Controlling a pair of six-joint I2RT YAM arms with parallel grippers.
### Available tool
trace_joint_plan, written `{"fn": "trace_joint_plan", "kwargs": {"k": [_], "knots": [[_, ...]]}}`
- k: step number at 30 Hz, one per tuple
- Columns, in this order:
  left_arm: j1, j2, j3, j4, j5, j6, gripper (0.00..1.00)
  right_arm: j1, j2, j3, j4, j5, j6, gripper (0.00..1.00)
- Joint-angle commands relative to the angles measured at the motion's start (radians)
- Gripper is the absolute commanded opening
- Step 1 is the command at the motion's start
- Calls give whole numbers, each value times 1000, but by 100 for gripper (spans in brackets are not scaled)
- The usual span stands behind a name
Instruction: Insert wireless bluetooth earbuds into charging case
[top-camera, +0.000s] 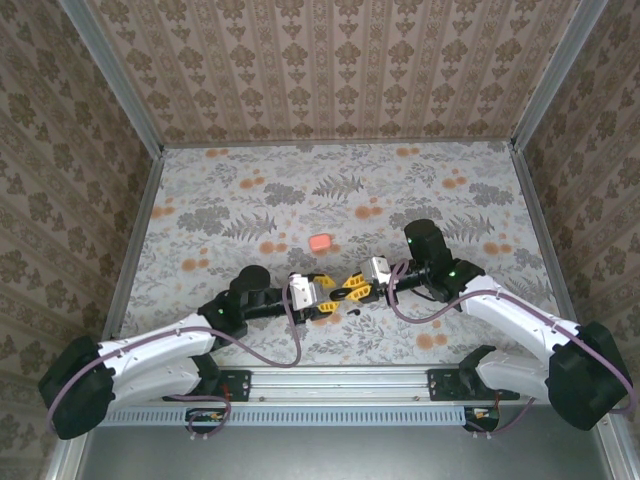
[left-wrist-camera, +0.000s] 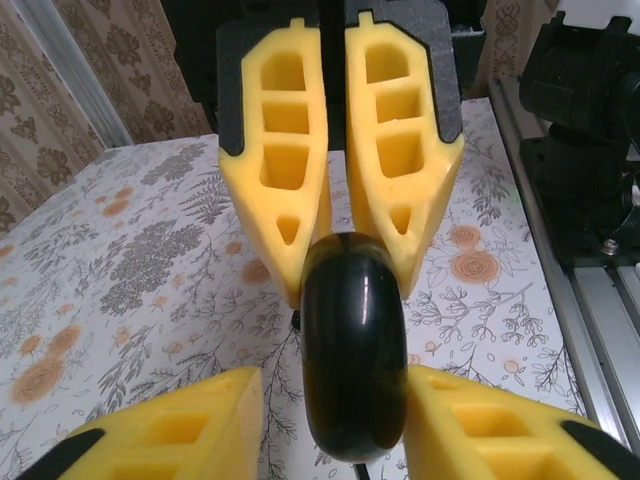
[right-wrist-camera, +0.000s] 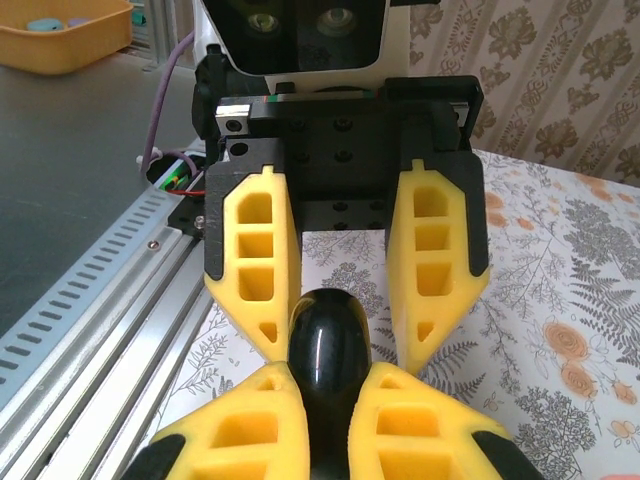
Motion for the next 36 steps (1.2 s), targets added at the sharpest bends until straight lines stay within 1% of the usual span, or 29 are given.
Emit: {"fn": "trace_joint_plan", "kwargs": {"k": [1,3,6,8,9,11,13,16,19,25,32,36], "knots": [[9,14,23,29,41,-17,35,0,5,21,-1,-53,1,12],[8,25,29,27,48,-19,28,0,1,20,-1,-53,1,11],[7,39,35,25,54,-19,20,-1,0,20,-1,-50,1,12],[7,44,38,21,59,-18,17,-2,-2,20,-1,-35,7,17],[7,46,40,20,62,-19,17,-2,-3,20,0,-22,13,20],[7,48,40,19,66,-18,17,-2,-5,22,1,12,30,29],[7,47,43,9,68,-13,16,-3,-7,20,11,46,50,36],[5,44,43,1,72,-8,16,-8,-15,15,35,106,79,40],[6,44,45,-11,69,-2,16,-23,-19,11,60,146,110,42],[7,48,41,-17,57,2,15,-66,-37,-7,128,158,182,46],[7,49,32,2,40,-1,15,-78,-56,-12,119,181,204,46],[11,61,11,33,-18,-14,15,-80,-71,-5,106,196,254,48]]}}
